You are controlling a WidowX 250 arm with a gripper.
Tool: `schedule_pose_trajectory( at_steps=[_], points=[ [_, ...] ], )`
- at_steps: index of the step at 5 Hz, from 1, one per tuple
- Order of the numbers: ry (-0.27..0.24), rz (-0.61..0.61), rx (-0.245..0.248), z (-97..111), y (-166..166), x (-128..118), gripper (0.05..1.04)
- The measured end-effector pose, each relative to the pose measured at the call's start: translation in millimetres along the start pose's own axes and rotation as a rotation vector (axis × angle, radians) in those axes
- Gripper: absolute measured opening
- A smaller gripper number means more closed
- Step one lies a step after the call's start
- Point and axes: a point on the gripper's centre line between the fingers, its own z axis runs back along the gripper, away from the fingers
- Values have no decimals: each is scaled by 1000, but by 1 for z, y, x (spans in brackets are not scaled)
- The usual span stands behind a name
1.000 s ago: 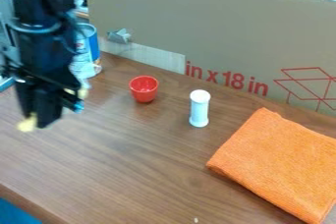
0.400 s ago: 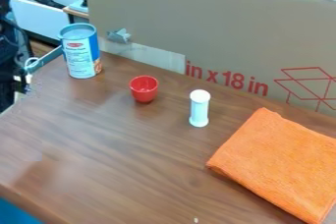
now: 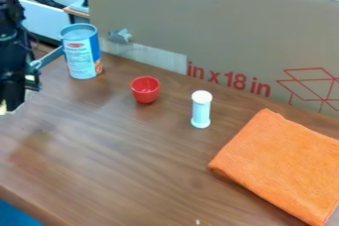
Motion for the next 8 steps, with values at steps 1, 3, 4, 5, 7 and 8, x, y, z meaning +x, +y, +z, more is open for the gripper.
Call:
schedule_pose_trajectory(
  at_steps=[1, 3, 4, 5, 7, 8],
  points=[
    [10, 4, -12, -20, -10, 16, 264],
    [39, 10, -14, -37, -20, 26, 320],
    [53, 14, -22, -35, -22, 22, 620],
    [4, 26, -7, -3, -18, 13, 921],
    [-74, 19, 12, 62, -22, -25, 1001],
    [-94, -124, -18, 84, -66, -43, 1001]
  ],
)
